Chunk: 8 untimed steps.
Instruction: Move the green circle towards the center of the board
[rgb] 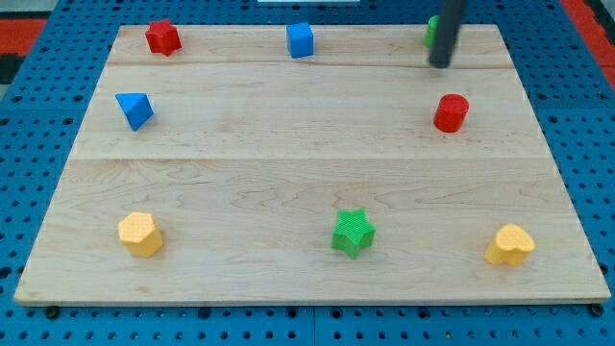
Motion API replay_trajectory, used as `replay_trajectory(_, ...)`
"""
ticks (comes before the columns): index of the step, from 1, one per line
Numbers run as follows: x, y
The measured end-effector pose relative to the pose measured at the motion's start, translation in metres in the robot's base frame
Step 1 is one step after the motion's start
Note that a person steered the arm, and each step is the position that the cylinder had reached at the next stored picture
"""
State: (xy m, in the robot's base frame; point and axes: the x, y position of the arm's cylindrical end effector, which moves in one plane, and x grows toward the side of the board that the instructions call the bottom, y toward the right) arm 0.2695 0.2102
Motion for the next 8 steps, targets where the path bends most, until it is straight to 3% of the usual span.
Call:
replay_trajectory(2,-0.079,0.034)
replay_trajectory(3,-0.078,0.018)
replay_trajectory(4,-0.078,-0.056)
replay_trajectory(5,-0.070,-0.083)
replay_trajectory(7,-0.038,-0.051)
replay_trajectory(8,-0.021,-0.080)
